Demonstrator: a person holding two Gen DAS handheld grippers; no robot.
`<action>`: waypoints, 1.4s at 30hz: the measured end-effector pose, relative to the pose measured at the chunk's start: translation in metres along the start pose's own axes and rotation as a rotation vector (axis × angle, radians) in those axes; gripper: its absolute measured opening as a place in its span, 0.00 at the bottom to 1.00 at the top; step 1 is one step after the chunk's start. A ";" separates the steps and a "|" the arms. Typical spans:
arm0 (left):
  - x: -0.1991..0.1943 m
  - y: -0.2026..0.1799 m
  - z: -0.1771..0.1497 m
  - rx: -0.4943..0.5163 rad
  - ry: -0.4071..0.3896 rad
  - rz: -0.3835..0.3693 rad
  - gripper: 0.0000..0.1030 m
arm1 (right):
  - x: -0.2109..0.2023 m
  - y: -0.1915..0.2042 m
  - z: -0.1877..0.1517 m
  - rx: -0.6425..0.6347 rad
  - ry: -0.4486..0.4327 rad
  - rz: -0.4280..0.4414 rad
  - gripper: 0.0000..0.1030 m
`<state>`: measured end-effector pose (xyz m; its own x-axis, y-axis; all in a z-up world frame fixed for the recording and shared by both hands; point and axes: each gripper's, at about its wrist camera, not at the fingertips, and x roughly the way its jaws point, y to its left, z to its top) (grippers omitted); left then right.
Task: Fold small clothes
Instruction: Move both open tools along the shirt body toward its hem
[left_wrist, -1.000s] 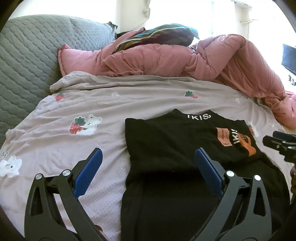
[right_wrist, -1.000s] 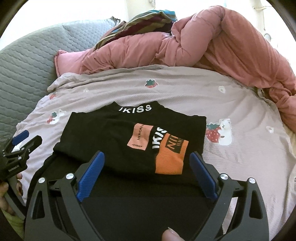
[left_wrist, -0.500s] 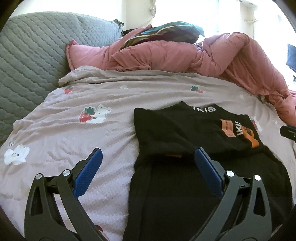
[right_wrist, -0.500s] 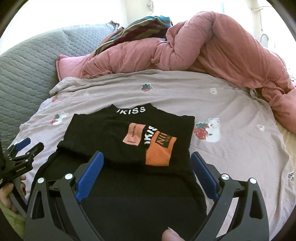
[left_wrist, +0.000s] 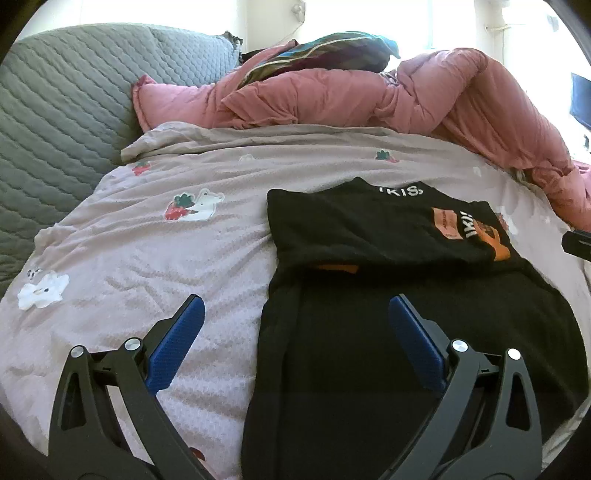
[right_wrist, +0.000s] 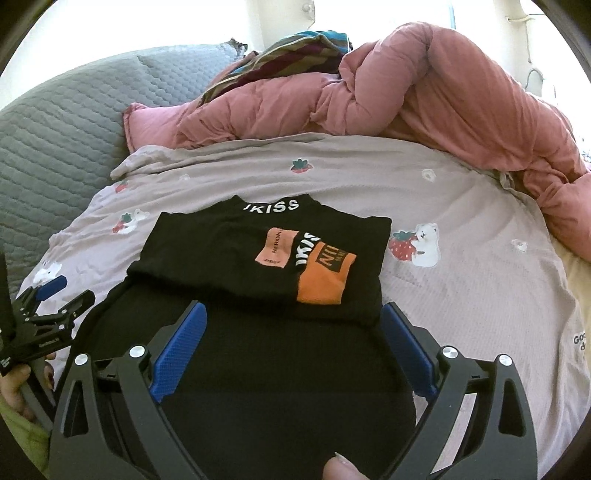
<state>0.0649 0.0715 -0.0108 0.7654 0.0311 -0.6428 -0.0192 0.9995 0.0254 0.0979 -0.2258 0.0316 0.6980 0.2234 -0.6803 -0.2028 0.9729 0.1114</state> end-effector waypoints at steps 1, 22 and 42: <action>-0.001 0.000 -0.001 0.002 0.002 0.002 0.91 | -0.002 0.001 -0.002 -0.004 0.002 0.002 0.92; -0.025 0.012 -0.025 -0.014 0.046 0.027 0.91 | -0.021 0.007 -0.020 -0.024 0.008 0.024 0.92; -0.047 0.038 -0.042 -0.057 0.056 0.076 0.91 | -0.037 0.003 -0.035 -0.012 -0.003 0.035 0.92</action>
<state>0.0011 0.1088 -0.0115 0.7235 0.1056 -0.6822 -0.1136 0.9930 0.0333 0.0473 -0.2338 0.0321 0.6926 0.2579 -0.6736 -0.2357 0.9636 0.1266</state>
